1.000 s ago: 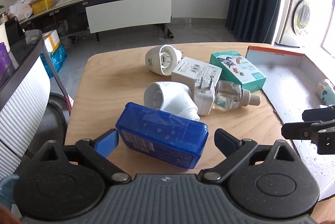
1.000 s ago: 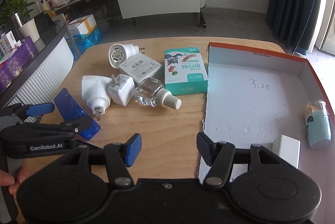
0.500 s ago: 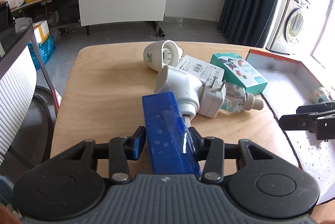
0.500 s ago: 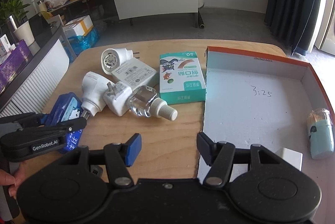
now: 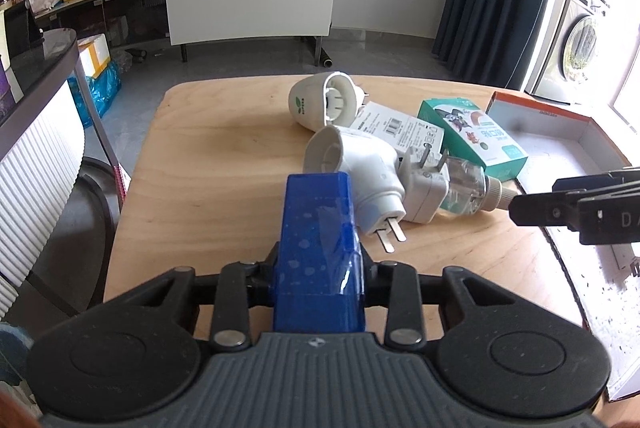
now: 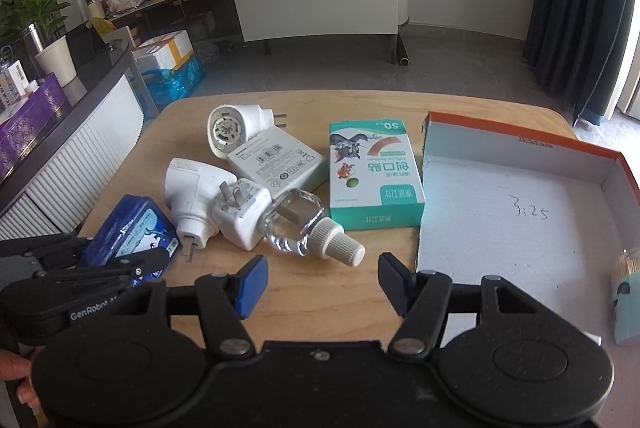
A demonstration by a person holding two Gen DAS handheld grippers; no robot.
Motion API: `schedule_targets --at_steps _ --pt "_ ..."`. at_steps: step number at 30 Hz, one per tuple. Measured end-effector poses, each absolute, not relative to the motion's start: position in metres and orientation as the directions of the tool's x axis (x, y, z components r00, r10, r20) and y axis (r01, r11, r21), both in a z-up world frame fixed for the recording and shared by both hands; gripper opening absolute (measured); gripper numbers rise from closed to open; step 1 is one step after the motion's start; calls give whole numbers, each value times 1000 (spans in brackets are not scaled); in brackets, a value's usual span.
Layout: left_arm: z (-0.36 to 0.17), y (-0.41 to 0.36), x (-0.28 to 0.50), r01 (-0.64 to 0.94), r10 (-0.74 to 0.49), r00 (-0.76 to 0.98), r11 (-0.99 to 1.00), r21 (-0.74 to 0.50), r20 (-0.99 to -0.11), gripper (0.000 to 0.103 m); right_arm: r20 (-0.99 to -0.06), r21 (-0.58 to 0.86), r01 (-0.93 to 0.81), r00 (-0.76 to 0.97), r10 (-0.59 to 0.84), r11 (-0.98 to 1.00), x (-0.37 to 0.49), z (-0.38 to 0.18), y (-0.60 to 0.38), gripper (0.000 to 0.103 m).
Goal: Organize rigid objects
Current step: 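Grasp the clear glass bottle by its body with the right tool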
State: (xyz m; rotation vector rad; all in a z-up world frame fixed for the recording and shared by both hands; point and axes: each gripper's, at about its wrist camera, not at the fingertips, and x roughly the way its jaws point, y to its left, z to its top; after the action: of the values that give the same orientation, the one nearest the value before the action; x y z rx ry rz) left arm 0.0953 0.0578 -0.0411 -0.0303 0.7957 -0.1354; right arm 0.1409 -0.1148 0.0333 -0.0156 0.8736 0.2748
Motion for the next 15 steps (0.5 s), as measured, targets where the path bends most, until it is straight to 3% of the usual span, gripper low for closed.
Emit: schedule_targets --at_steps 13,14,15 --pt "-24 66 83 69 -134 707 990 -121 -694 34 -777 52 -491 527 344 870 188 8 -86 80" --pt "-25 66 84 68 -133 707 990 -121 -695 34 -783 55 -497 517 346 866 189 5 -85 74" --pt "-25 66 84 67 -132 706 990 -121 -696 34 -789 54 -494 511 340 868 190 3 -85 59"
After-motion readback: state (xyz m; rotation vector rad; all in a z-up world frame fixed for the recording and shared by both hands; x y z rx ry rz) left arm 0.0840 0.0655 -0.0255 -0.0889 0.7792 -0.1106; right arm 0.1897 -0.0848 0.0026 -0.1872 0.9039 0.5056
